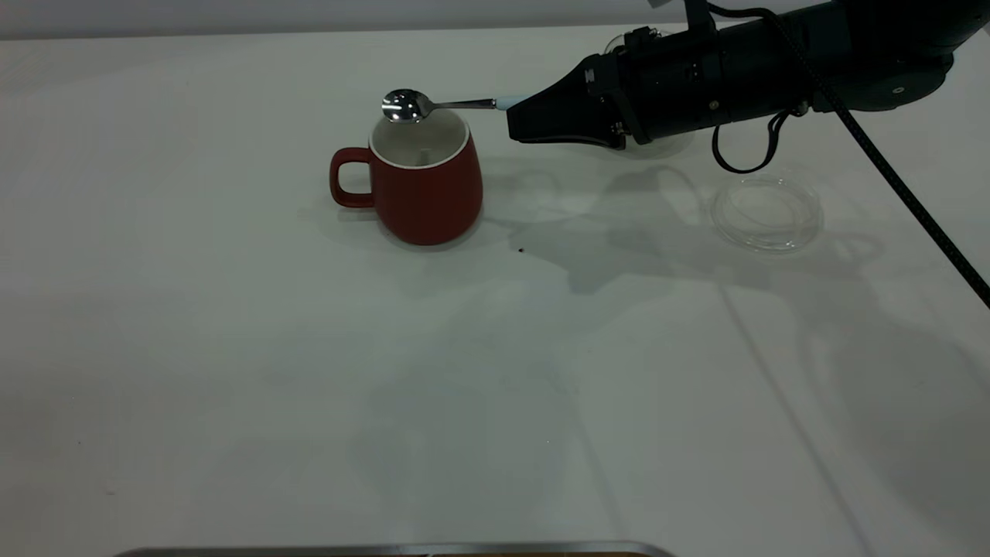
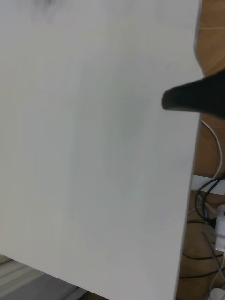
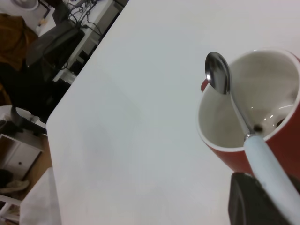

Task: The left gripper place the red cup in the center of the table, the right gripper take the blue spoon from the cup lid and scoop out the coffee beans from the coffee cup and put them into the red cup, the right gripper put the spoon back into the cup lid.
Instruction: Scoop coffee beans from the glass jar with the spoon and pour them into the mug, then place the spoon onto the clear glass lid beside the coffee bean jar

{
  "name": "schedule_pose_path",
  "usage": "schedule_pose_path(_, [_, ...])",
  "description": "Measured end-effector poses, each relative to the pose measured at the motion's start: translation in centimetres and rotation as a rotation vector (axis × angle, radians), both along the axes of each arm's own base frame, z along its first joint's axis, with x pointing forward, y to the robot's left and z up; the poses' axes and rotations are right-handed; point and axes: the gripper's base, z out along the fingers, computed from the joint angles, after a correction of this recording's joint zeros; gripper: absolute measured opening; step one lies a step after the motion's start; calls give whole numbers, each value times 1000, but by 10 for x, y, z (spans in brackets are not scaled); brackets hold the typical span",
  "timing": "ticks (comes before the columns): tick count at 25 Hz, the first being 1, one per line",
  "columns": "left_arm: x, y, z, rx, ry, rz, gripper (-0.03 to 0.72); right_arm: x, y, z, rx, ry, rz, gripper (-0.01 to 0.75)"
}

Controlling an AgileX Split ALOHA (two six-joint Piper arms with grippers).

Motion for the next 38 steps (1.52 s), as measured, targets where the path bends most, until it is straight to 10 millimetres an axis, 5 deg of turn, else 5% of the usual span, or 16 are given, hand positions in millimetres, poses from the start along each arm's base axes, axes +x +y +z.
schedule_pose_path(5, [0,0,0,0,0,0,577,0,0,0,16,41,-18,94])
schedule_pose_path(13, [0,0,0,0,0,0,577,1,-11,11,231,401,-143,94])
schedule_pose_path(20, [0,0,0,0,0,0,577,1,-51,56,191,462,-249,94])
schedule_pose_path(24, [0,0,0,2,0,-2,577,-15,-92,72,179,479,-317,94])
schedule_pose_path(29, [0,0,0,2,0,-2,577,-52,-142,54,222,544,-443,94])
schedule_pose_path(38, [0,0,0,2,0,-2,577,-95,-184,31,220,584,-637,94])
